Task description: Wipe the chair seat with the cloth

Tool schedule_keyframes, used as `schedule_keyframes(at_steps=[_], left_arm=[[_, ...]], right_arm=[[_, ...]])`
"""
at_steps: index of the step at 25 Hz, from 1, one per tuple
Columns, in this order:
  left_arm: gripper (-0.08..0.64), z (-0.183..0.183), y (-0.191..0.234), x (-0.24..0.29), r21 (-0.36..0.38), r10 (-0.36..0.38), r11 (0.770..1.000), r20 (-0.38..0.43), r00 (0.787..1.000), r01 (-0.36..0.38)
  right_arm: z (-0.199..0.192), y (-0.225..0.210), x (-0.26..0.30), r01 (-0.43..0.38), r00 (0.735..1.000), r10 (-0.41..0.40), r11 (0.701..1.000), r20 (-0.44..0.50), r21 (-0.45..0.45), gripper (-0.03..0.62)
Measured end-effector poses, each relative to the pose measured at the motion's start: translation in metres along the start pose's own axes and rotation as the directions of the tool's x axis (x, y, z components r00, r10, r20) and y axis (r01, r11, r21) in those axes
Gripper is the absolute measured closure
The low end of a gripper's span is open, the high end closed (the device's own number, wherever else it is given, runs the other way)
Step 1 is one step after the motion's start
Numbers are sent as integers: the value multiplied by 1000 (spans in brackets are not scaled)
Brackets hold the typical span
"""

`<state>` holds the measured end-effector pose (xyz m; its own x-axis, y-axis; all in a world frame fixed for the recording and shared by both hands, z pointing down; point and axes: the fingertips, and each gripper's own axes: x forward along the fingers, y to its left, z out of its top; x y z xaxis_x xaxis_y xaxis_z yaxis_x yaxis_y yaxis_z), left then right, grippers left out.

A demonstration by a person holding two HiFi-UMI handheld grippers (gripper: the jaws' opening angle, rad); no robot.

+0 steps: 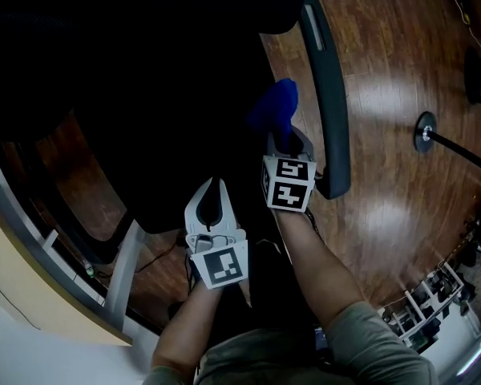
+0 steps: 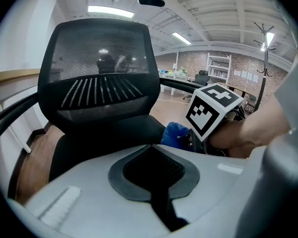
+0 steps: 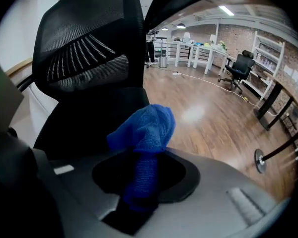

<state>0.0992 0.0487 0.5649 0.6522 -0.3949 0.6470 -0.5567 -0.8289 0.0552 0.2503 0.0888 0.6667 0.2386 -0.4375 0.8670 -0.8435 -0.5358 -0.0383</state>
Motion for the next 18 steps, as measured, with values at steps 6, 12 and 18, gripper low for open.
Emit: schedule_keyframes(at_steps=[6,12,18], left_arm=[[555,-8,15,-11,-70,87,994,-3,996,-87],[555,-12,61,-47,-137,178,975,3,984,-176],[555,-31,126,-101,-190,284,941,2,959,-279]], right_arm=[[5,-5,-2,-4,1000,4,1000,21,3,483],[26,52,-28,-92,992,103,986,74,-139,482],[34,185,-57,-264,945,317,886,82,-382,482]])
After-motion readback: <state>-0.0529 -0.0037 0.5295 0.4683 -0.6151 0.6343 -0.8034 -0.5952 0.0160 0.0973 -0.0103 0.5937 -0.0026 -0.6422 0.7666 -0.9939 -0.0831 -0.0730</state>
